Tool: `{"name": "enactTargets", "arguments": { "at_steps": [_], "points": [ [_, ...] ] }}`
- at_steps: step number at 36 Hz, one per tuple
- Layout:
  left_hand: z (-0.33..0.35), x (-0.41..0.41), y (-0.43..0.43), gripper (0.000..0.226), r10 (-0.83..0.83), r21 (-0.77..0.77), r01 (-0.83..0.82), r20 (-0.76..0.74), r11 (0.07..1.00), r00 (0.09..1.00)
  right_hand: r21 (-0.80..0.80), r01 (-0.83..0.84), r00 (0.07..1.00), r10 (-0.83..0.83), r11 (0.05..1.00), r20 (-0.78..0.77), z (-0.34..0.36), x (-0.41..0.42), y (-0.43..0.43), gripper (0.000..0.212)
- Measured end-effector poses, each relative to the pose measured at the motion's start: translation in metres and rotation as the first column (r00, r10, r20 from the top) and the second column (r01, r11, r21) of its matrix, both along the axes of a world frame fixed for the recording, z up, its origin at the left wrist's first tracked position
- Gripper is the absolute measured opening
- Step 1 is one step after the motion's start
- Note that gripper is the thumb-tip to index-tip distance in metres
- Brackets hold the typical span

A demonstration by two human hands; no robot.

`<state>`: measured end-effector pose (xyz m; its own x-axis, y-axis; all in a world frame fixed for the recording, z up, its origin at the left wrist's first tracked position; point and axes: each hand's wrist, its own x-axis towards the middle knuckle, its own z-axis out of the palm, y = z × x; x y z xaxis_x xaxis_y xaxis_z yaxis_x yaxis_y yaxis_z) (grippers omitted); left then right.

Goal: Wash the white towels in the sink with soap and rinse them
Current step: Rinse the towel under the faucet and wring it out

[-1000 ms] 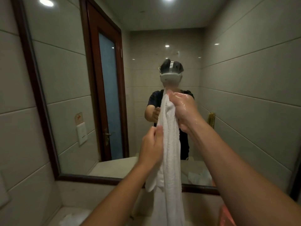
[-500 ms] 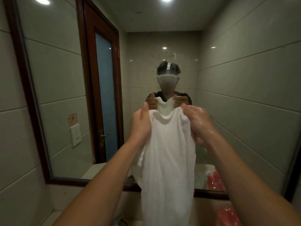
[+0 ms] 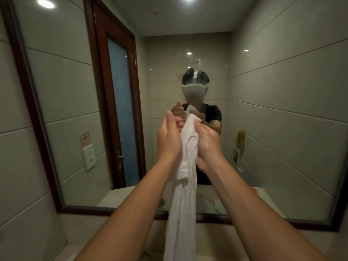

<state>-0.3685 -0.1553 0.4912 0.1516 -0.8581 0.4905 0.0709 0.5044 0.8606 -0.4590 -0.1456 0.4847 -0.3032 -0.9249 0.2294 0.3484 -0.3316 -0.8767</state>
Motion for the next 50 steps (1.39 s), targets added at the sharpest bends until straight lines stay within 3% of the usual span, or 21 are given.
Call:
{"name": "enactTargets", "arguments": {
  "at_steps": [5, 9, 13, 15, 19, 23, 26, 29, 33, 39, 41, 45, 50],
  "points": [
    [-0.053, 0.01, 0.005, 0.098, -0.283, 0.17, 0.264, 0.097, 0.949, 0.954, -0.017, -0.052, 0.995, 0.053, 0.999, 0.088, 0.016, -0.001, -0.012, 0.036],
    [-0.059, 0.0, 0.006, 0.123, -0.241, 0.255, 0.231, 0.01, 0.939, 0.97, -0.018, -0.067, 0.997, 0.067, 0.998, 0.03, 0.023, 0.0, -0.021, 0.021],
    [-0.039, -0.009, 0.009, 0.076, -0.189, 0.363, 0.167, 0.024, 0.916, 0.982, -0.06, 0.038, 0.997, -0.042, 0.997, -0.07, 0.011, -0.01, -0.015, 0.025],
    [-0.037, -0.011, 0.005, 0.08, -0.197, 0.406, 0.191, -0.027, 0.894, 0.98, -0.049, 0.113, 0.982, -0.119, 0.992, -0.148, -0.007, -0.015, -0.005, 0.025],
    [-0.037, -0.014, -0.008, 0.086, -0.204, 0.519, 0.255, -0.155, 0.816, 0.967, 0.008, 0.232, 0.945, -0.224, 0.973, -0.24, -0.066, -0.023, 0.008, 0.052],
    [-0.029, -0.022, -0.016, 0.091, -0.267, 0.566, 0.402, -0.309, 0.72, 0.913, 0.124, 0.097, 0.946, -0.053, 0.987, -0.321, -0.11, -0.012, 0.018, 0.071],
    [-0.02, -0.024, -0.019, 0.092, -0.272, 0.544, 0.431, -0.351, 0.72, 0.896, 0.127, -0.053, 0.943, 0.091, 0.991, -0.319, -0.127, -0.009, 0.018, 0.101],
    [-0.02, -0.018, -0.017, 0.097, -0.264, 0.542, 0.422, -0.347, 0.727, 0.9, 0.186, -0.105, 0.933, 0.161, 0.977, -0.321, -0.126, -0.014, 0.02, 0.089],
    [-0.041, -0.006, -0.005, 0.106, -0.347, 0.53, 0.394, -0.19, 0.751, 0.918, 0.28, -0.103, 0.957, 0.171, 0.954, -0.232, -0.127, -0.023, 0.013, 0.06],
    [-0.108, 0.014, -0.004, 0.102, -0.178, 0.513, 0.09, 0.124, 0.853, 0.976, 0.286, -0.228, 0.971, 0.239, 0.931, -0.002, -0.12, -0.025, 0.002, 0.059],
    [-0.126, 0.018, 0.001, 0.113, -0.24, 0.535, 0.105, 0.189, 0.838, 0.952, 0.269, -0.259, 0.966, 0.252, 0.928, 0.061, -0.113, -0.026, 0.0, 0.053],
    [-0.142, 0.008, 0.022, 0.097, -0.443, 0.57, 0.288, 0.152, 0.77, 0.884, 0.241, -0.279, 0.958, 0.251, 0.929, 0.14, -0.102, -0.022, -0.006, 0.048],
    [-0.149, 0.001, 0.029, 0.092, -0.44, 0.544, 0.34, 0.06, 0.767, 0.896, 0.252, -0.283, 0.956, 0.253, 0.925, 0.147, -0.099, -0.018, -0.012, 0.043]
  ]
}}
